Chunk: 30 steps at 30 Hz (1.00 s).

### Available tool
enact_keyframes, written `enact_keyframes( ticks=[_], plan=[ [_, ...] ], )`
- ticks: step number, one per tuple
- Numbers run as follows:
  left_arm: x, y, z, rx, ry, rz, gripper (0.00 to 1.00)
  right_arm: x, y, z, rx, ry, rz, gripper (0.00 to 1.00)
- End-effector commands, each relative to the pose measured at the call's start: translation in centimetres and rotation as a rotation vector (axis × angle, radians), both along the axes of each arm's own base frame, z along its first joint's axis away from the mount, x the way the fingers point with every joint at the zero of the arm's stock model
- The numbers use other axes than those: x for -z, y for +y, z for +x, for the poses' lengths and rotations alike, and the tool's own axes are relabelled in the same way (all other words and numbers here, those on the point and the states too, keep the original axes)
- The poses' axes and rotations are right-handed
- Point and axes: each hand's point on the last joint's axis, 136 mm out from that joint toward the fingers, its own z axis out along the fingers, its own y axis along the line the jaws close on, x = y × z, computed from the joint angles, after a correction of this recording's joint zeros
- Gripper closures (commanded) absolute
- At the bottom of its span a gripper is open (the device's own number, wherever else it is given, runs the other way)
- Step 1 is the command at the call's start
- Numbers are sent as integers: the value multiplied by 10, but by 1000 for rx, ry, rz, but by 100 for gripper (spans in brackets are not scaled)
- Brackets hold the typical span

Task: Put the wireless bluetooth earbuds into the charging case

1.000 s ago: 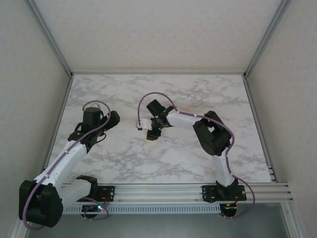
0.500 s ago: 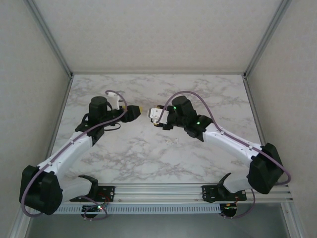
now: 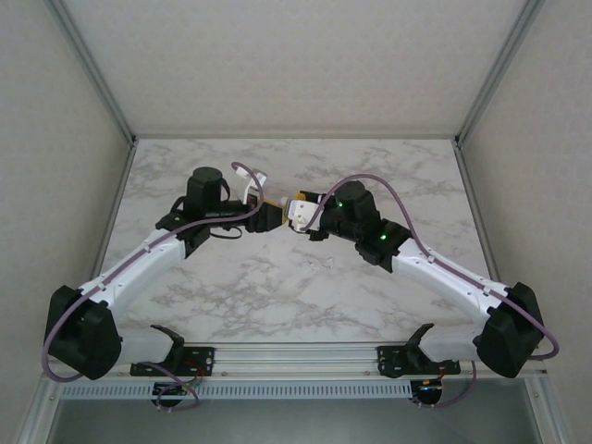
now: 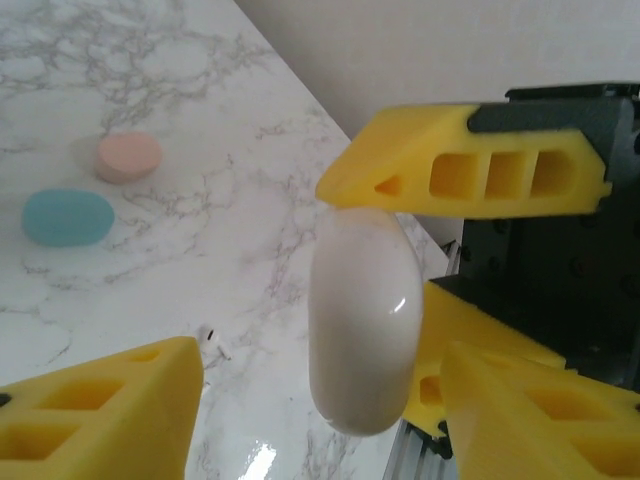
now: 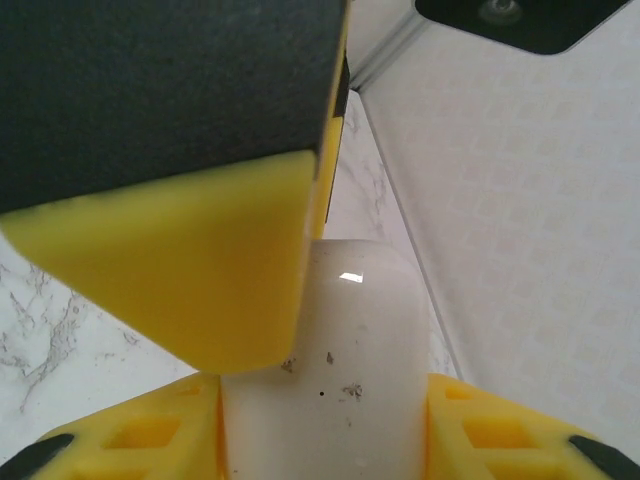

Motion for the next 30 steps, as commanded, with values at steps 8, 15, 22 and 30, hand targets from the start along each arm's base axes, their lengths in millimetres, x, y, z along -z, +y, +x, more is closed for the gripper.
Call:
enact_keyframes(
  ticks=[8,15,22,30],
  plan=[
    [-17,-14,-10,93,-20,-25,56,-16,3,-5,-27,-9,59,64],
    [-14,-19,-12,119,5,-25,68,-17,5,-4,-34,-15,67,63],
    [-15,-20,-12,125,0,-17,84,-12,6,-5,-45,-10,44,63],
    [-30,-12,-4,41,-105,-11,97,-29,-9,-2,35,63,139,44]
  ],
)
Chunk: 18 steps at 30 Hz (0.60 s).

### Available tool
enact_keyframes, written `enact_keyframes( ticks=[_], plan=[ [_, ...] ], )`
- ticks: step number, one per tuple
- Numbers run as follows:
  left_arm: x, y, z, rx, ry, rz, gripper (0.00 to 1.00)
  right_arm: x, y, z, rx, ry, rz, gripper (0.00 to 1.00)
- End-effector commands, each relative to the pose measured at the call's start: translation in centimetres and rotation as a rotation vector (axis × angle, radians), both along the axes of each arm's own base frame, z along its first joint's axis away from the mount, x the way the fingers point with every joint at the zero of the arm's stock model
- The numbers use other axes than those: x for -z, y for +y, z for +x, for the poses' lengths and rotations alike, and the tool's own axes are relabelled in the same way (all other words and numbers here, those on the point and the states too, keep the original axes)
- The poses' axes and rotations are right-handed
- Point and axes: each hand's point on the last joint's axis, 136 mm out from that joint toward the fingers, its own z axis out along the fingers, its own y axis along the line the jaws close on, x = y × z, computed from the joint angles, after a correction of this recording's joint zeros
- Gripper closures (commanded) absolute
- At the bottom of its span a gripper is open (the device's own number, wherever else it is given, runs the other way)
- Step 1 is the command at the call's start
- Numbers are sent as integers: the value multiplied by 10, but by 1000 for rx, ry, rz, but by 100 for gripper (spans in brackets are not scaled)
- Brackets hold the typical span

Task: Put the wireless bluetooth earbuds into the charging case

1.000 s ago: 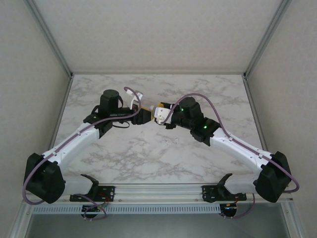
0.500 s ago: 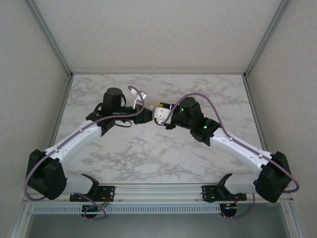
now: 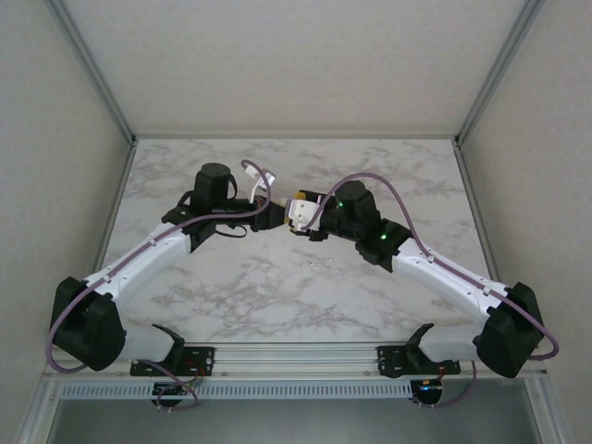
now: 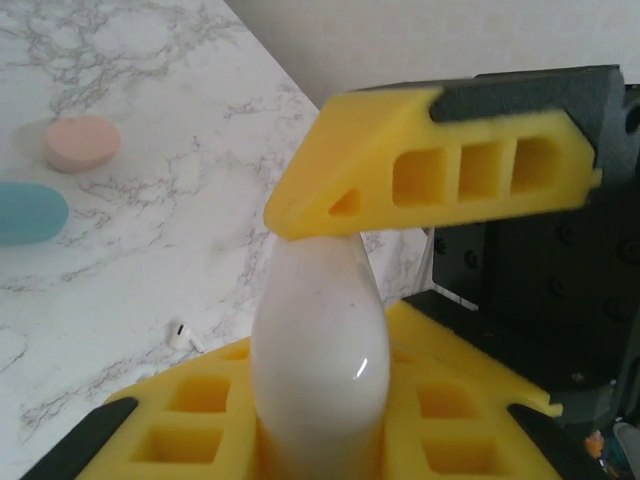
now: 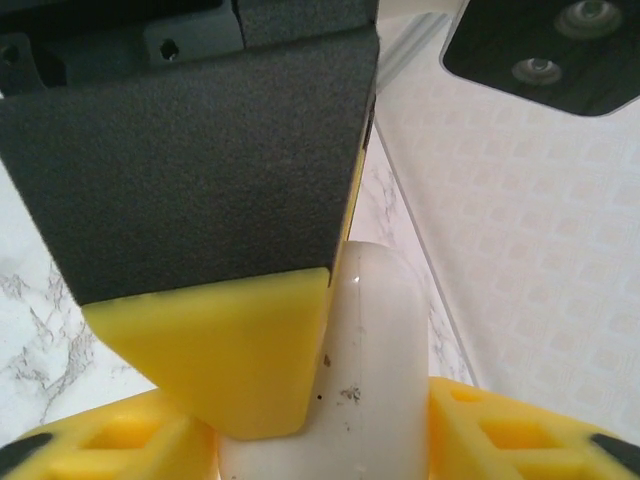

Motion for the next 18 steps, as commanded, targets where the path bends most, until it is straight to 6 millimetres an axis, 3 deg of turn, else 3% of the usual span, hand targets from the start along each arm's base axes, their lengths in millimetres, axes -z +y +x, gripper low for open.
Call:
enact_keyframes(
  ticks=[1,7,10,13,18],
  plan=[
    [-31,5,5,-59,-153,-19,96,-34,-14,-1,53,76,150,42],
    [-52,19,15,-171,-459,-71,94,-63,-56,10,200,589,465,35],
    [-53,16,1,-130,-678,-78,97,-63,-69,19,266,823,530,36],
    [-51,13,3,-141,-760,-61,100,-69,-62,12,196,999,580,36],
    [-52,5,9,-152,-752,-118,100,-78,-42,-5,36,1203,565,37]
  ],
)
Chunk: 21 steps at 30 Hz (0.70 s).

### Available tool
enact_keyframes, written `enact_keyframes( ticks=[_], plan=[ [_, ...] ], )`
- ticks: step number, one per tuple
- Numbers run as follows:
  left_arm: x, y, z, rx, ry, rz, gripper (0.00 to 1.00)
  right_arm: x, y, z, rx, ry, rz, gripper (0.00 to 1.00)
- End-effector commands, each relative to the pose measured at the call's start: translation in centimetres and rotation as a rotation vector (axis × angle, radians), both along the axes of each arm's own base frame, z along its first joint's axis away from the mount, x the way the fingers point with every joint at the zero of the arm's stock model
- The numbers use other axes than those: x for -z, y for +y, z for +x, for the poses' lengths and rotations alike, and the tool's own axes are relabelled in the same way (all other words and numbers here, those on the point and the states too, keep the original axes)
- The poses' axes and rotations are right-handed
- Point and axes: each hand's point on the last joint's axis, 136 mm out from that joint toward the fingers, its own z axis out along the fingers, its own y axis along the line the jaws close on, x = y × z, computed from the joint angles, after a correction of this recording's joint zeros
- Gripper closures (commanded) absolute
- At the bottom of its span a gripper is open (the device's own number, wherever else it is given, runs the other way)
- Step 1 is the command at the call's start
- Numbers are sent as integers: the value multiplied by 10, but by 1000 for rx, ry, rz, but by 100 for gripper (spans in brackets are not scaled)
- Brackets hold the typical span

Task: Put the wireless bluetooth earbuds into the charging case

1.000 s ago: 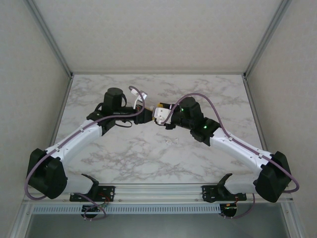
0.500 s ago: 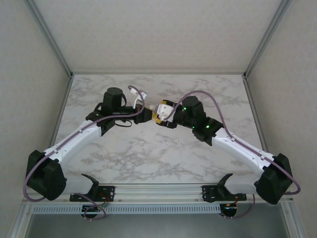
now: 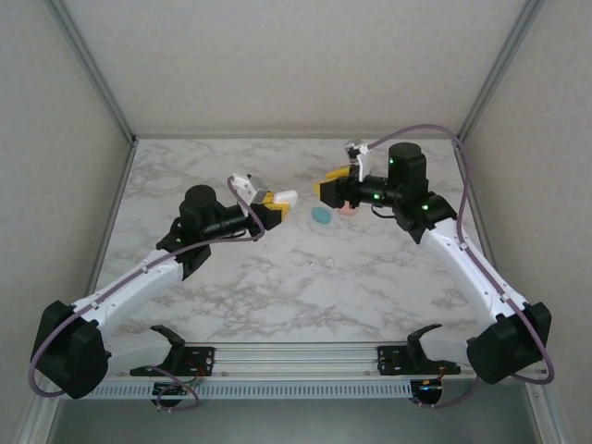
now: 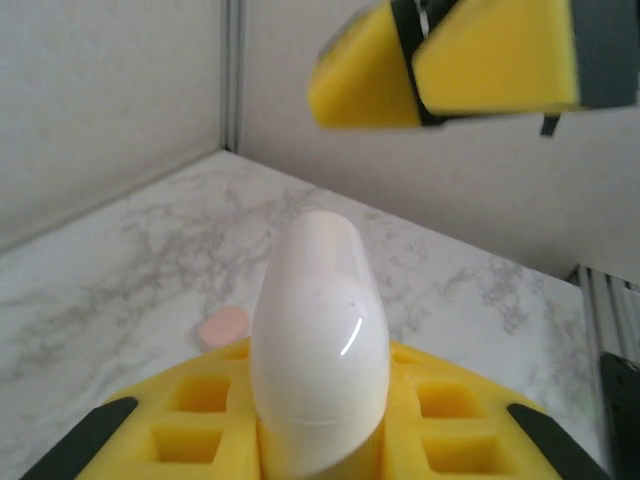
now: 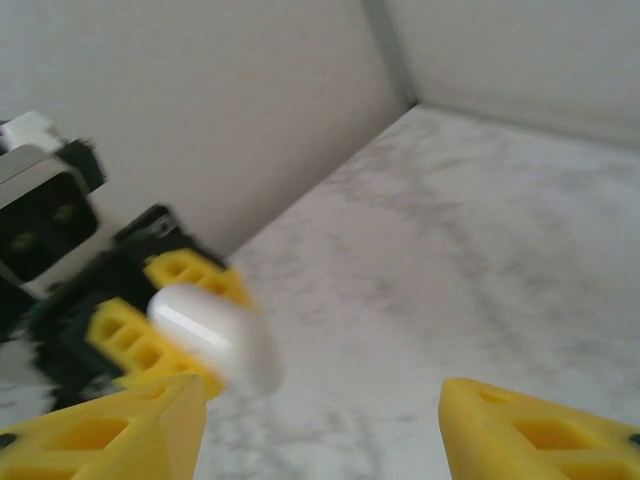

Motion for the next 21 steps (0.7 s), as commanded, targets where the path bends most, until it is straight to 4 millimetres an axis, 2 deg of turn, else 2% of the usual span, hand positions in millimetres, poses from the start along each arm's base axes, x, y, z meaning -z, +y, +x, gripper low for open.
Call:
enact_keyframes(
  ticks=[1,8,19,21],
  plan=[
    [-18,-5,4,-6,-119,-70,100,-10,16,-27,-173,191,80,37],
    [-19,-14,3,40,-115,-115,100,1,26,-27,-192,206,37,37],
    [-20,-21,-1,90,-94,-119,100,13,31,-6,-139,222,9,38],
    [-22,-21,-1,90,-91,-125,100,13,33,-7,-159,221,12,38]
  ],
)
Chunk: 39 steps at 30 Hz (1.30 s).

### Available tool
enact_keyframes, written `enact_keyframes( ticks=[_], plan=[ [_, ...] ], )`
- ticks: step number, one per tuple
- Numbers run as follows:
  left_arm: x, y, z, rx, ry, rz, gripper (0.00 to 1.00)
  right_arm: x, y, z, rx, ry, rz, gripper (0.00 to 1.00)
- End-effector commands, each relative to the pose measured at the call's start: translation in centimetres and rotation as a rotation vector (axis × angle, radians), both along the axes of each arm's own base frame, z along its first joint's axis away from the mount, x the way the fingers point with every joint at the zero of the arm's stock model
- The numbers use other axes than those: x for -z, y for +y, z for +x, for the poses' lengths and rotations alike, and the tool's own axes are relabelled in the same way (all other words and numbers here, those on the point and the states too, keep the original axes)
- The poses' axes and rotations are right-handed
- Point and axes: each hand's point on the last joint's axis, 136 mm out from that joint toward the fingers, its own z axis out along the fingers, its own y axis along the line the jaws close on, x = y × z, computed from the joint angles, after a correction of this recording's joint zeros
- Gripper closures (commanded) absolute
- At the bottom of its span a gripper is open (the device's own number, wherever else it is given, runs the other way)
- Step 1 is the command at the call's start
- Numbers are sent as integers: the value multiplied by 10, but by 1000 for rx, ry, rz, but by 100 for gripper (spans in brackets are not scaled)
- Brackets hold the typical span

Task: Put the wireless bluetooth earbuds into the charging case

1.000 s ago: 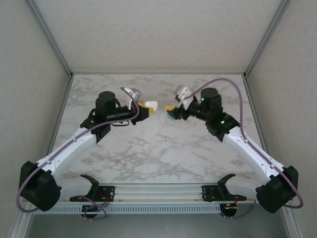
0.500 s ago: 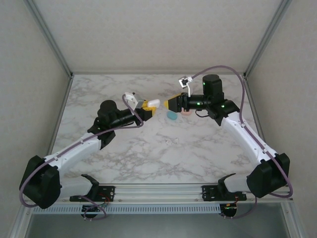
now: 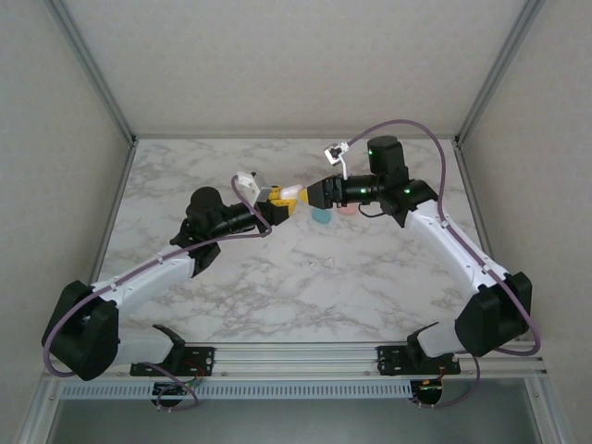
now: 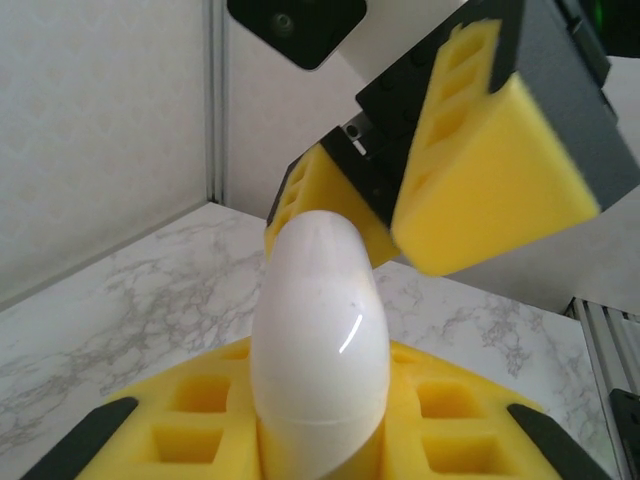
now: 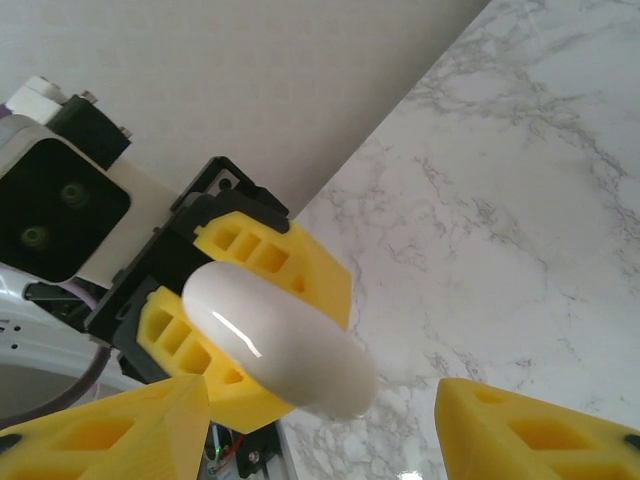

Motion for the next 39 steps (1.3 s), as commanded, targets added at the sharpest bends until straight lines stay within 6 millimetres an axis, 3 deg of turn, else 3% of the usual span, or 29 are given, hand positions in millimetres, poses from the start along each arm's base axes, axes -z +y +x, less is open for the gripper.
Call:
enact_keyframes(
  ticks=[1,8,18,28,34,39],
  plan=[
    [-21,-5,-7,43,-35,-46,100,-10,5,0,-25,-19,12,38],
    [-24,-5,-8,46,-38,-58,100,-1,5,10,4,-34,-33,39],
    [-23,-6,-13,73,-49,-37,100,-19,5,23,61,-72,-12,39],
    [-24,-2,-16,61,-56,-39,100,-23,4,32,108,-83,-21,39],
    [-25,1,-12,25,-61,-43,100,-35,8,-5,-75,-122,57,37],
    [-29,3,-13,18,-69,-54,100,-19,4,-25,-158,-131,-15,35]
  ],
)
